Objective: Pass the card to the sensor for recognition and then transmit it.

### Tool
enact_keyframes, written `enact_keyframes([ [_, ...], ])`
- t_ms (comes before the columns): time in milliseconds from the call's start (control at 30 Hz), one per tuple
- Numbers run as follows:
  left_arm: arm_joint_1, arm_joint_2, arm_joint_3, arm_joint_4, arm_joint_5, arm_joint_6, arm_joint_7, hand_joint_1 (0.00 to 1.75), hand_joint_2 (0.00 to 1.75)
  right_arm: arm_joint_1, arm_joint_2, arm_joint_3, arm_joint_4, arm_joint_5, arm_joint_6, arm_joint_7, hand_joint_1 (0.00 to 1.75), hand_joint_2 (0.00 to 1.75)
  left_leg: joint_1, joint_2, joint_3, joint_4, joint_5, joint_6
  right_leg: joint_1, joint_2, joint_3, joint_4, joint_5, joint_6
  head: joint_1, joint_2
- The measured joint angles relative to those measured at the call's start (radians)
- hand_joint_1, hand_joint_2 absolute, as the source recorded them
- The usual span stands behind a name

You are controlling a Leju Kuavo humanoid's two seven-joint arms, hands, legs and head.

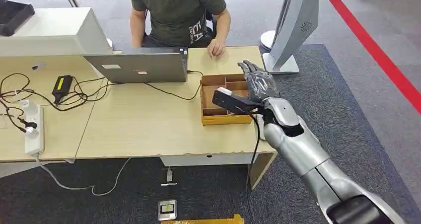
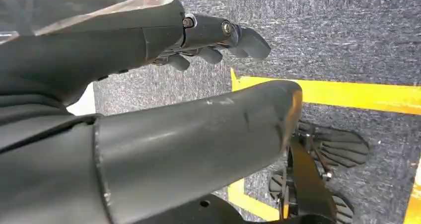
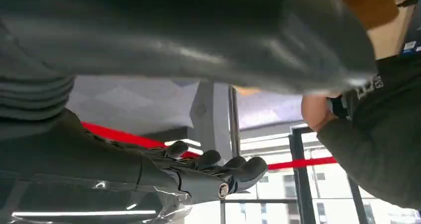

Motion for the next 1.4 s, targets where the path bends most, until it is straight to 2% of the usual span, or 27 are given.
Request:
enact_keyframes([
  [133,0.004,0.002,0.000,0.000,0.000,0.014,0.001,0.00,0.00,0.117,-0.098,-0.052,-0.201,-0.091,0.006,0.036,0.00,0.00,0.000,0.000,-0.001,0.000,0.000,0.000,0.000,0.000,0.000,0.000,0.000,0.000,0.000,0.000],
  [267,0.004,0.003,0.000,0.000,0.008,0.032,0.013,0.00,0.00,0.231,-0.177,-0.108,-0.388,-0.163,-0.039,0.074,0.00,0.00,0.000,0.000,0.000,0.000,-0.001,0.000,0.000,0.000,-0.001,0.000,0.000,0.000,0.000,0.000],
  [533,0.004,0.003,0.009,0.000,0.043,0.065,0.018,0.00,0.00,0.475,-0.283,-0.146,-0.722,-0.032,-0.134,0.188,0.00,0.00,0.000,0.000,-0.001,-0.001,-0.002,-0.001,0.001,0.000,0.000,0.000,-0.001,-0.001,0.000,0.000],
  [767,0.003,0.003,0.027,0.000,0.055,0.076,0.019,0.00,0.00,0.576,-0.326,-0.110,-0.865,0.036,-0.244,0.242,0.00,0.00,0.000,0.000,-0.001,-0.001,-0.002,-0.001,0.001,0.000,0.000,0.000,-0.002,-0.002,0.000,0.000],
  [900,0.000,0.002,0.031,0.000,0.048,0.077,0.017,0.00,0.00,0.573,-0.325,-0.043,-0.865,0.076,-0.286,0.262,0.00,0.00,0.000,0.000,-0.001,-0.001,-0.002,-0.002,0.001,0.000,0.000,0.000,-0.001,-0.002,0.000,0.000],
  [1000,0.000,0.000,0.032,0.000,0.054,0.080,0.005,0.00,0.00,0.556,-0.304,0.004,-0.840,0.066,-0.316,0.268,0.00,0.00,0.000,0.000,-0.001,-0.001,-0.002,-0.002,0.002,0.000,0.000,0.000,-0.001,-0.002,0.000,0.000],
  [1033,-0.001,-0.001,0.035,0.000,0.062,0.083,-0.007,0.00,0.00,0.550,-0.295,0.016,-0.827,0.060,-0.329,0.268,0.00,1.75,0.001,0.000,-0.001,-0.001,-0.002,-0.002,0.002,0.000,0.000,0.000,-0.001,-0.002,0.000,0.000],
  [1167,-0.003,-0.003,0.042,0.000,0.057,0.082,-0.043,0.00,0.00,0.523,-0.241,0.059,-0.746,0.083,-0.321,0.275,0.00,1.75,0.001,0.000,-0.001,-0.001,-0.002,-0.002,0.002,0.000,0.000,0.000,-0.001,-0.002,0.000,0.000],
  [1400,-0.006,-0.006,0.045,0.000,0.044,0.075,-0.042,0.00,0.00,0.476,-0.143,0.078,-0.573,0.215,-0.310,0.270,0.00,1.75,0.002,0.000,-0.002,-0.001,-0.001,-0.002,0.003,0.000,0.000,0.000,-0.002,-0.002,0.000,0.000],
])
